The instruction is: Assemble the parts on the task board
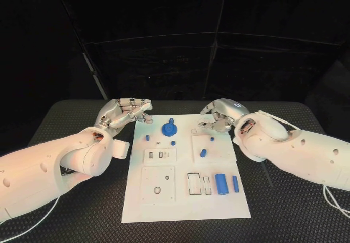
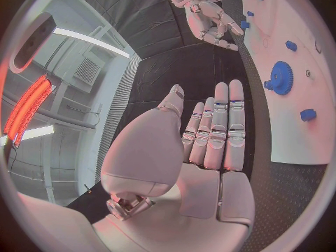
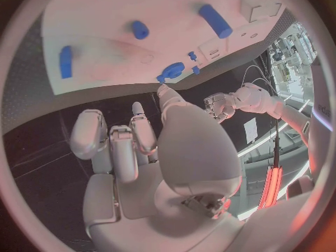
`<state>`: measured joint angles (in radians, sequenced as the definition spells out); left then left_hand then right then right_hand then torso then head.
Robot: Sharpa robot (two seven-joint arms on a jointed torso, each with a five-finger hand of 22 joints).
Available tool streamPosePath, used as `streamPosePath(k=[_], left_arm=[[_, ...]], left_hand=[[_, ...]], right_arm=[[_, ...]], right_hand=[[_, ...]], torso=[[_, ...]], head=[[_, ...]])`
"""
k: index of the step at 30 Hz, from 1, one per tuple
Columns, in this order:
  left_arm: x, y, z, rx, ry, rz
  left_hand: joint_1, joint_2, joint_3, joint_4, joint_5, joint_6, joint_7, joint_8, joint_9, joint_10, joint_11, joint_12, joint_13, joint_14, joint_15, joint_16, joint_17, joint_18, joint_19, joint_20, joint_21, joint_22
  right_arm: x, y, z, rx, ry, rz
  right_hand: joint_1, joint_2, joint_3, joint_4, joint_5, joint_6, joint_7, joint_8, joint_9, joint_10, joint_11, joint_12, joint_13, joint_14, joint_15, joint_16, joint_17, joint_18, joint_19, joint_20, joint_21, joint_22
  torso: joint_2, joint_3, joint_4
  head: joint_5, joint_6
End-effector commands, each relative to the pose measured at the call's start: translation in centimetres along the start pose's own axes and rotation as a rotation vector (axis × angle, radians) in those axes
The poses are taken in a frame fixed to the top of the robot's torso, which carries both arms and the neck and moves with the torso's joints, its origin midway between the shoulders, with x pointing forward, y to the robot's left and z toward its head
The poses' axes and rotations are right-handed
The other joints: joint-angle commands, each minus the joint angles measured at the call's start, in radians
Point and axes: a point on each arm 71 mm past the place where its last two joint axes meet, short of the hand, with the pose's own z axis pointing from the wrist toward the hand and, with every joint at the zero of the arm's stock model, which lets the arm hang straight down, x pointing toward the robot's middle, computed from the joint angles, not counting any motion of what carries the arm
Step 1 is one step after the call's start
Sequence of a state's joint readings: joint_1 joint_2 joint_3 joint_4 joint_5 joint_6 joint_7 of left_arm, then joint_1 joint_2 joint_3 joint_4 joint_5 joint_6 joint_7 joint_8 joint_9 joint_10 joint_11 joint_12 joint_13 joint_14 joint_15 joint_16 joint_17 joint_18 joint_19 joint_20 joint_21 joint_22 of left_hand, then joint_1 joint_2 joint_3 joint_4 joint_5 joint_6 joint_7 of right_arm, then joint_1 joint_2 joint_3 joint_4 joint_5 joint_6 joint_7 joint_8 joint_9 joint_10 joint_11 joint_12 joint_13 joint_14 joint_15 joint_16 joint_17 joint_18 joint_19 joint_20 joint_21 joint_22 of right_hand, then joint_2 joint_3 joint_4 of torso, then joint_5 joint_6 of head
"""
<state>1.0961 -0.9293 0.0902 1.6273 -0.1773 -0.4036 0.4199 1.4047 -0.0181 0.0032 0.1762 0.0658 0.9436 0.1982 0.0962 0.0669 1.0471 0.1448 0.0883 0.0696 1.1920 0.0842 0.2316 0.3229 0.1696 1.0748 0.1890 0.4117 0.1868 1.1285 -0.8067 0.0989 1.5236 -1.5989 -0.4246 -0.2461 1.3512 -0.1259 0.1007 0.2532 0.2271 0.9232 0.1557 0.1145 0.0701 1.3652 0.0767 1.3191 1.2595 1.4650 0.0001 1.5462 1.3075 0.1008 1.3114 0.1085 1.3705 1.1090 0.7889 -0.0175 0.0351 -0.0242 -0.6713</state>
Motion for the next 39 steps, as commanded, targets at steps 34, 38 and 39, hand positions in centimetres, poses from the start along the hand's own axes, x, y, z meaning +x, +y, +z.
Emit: streamPosePath(k=[34, 38, 39], left_arm=[[-0.1, 0.3, 0.6, 0.005, 0.009, -0.002], [-0.1, 0.4, 0.6, 0.005, 0.008, -0.001], [-0.1, 0.4, 0.6, 0.005, 0.008, -0.001]], left_hand=[[0.003, 0.009, 0.000, -0.006, -0.005, 0.006, -0.002, -0.003, 0.000, 0.006, 0.001, -0.006, 0.000, -0.004, 0.001, -0.007, 0.002, 0.011, -0.004, -0.002, 0.005, 0.002], [0.003, 0.009, -0.001, -0.007, -0.005, 0.008, -0.003, -0.003, 0.000, 0.007, 0.001, -0.006, 0.001, -0.004, 0.001, -0.008, 0.004, 0.011, -0.004, -0.002, 0.005, 0.002], [0.003, 0.009, -0.001, -0.007, -0.005, 0.008, -0.003, -0.003, 0.000, 0.007, 0.001, -0.006, 0.001, -0.004, 0.001, -0.008, 0.004, 0.011, -0.004, -0.002, 0.005, 0.002]], right_arm=[[0.0, -9.2, -1.7, 0.045, 0.151, 0.214], [0.2, -9.2, -1.6, 0.045, 0.156, 0.210], [0.2, -9.2, -1.6, 0.045, 0.157, 0.210]], right_hand=[[0.135, 0.008, -0.007, -0.101, 0.037, 0.010, 0.002, -0.025, 0.001, -0.010, -0.007, -0.017, -0.007, 0.088, -0.003, -0.008, 0.186, -0.007, -0.015, -0.003, -0.013, -0.016], [0.137, 0.012, -0.005, -0.104, 0.040, 0.023, 0.003, -0.020, 0.003, -0.009, -0.006, -0.016, -0.006, 0.088, -0.003, -0.008, 0.187, -0.007, -0.015, -0.003, -0.013, -0.015], [0.137, 0.013, -0.005, -0.105, 0.041, 0.026, 0.003, -0.019, 0.003, -0.009, -0.006, -0.016, -0.006, 0.089, -0.003, -0.008, 0.187, -0.007, -0.015, -0.002, -0.013, -0.015]], torso=[[-0.001, 0.0018, -0.0077], [-0.001, 0.0022, -0.0068], [-0.002, 0.0022, -0.0079]], head=[[-0.025, -0.011], [-0.025, -0.011], [-0.024, -0.013]])
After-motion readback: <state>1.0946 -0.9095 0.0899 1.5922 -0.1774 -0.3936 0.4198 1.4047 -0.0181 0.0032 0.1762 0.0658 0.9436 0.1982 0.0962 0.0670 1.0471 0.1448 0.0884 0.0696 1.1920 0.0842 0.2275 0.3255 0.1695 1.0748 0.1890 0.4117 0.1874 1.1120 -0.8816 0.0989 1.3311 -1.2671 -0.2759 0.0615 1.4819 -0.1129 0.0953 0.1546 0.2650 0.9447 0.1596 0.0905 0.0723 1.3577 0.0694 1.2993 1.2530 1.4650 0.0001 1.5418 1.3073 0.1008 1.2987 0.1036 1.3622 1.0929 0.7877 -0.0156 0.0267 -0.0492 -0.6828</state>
